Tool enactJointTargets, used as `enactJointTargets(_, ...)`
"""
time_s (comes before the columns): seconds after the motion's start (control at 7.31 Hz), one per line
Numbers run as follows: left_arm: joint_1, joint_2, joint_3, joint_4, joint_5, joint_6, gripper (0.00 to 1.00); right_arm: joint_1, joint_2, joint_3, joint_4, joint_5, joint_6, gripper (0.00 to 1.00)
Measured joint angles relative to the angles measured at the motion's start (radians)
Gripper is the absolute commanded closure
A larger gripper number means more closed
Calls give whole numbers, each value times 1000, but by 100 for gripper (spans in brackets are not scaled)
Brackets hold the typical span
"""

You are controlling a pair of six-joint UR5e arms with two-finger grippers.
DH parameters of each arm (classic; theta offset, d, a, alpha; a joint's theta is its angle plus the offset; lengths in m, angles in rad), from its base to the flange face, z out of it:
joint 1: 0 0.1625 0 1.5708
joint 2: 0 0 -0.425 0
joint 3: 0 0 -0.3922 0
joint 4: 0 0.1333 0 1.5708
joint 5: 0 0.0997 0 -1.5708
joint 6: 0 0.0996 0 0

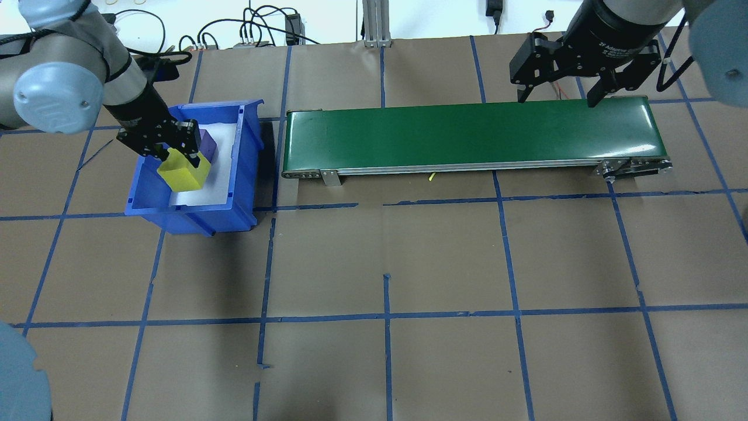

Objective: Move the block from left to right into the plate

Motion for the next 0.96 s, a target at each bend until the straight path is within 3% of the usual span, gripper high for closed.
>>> enactJointTargets(0.41, -149, 14, 105, -14, 42, -127, 64, 0, 0, 0, 0, 1, 0, 0)
enactJointTargets(0.82, -298, -59, 114, 127, -19, -267, 64, 1, 1, 0, -1, 0, 1, 0)
enactJointTargets(0.96, -327, -88, 110, 170, -12, -262, 64, 1, 1, 0, -1, 0, 1, 0)
